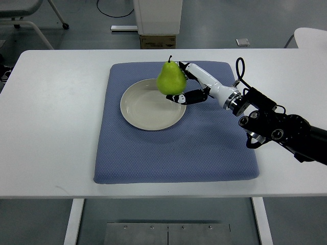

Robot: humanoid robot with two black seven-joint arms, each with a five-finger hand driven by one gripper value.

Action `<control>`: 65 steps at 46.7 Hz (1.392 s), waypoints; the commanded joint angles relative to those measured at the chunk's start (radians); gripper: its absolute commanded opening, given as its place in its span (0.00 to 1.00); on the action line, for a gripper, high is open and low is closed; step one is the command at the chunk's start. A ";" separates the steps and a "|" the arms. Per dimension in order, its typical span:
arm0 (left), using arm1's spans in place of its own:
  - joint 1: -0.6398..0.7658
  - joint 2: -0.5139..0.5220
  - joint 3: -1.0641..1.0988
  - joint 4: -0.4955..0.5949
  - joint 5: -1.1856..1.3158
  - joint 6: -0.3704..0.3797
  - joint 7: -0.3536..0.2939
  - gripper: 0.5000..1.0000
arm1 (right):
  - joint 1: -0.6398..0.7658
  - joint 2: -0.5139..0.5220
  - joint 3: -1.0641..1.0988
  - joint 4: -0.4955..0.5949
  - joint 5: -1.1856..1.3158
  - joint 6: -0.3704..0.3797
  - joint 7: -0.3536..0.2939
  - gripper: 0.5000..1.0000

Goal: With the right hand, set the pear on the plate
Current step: 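Lift the pear with the right hand and carry it over the plate, then lower the pear onto the cream plate with the right hand, then open the right hand and withdraw it up away from the plate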

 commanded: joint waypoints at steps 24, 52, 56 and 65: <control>0.000 0.000 -0.001 0.000 0.000 0.001 0.000 1.00 | 0.007 0.098 -0.010 -0.092 0.000 0.004 -0.079 0.00; 0.000 0.000 0.001 0.000 0.001 0.000 0.000 1.00 | -0.040 0.098 -0.017 -0.083 0.031 0.015 -0.105 0.16; 0.000 0.000 -0.001 0.000 0.001 0.000 0.000 1.00 | -0.042 0.098 -0.017 -0.083 0.031 0.015 -0.105 0.33; 0.000 0.000 -0.001 0.000 0.000 0.000 0.000 1.00 | -0.041 0.098 -0.014 -0.083 0.052 0.013 -0.103 0.98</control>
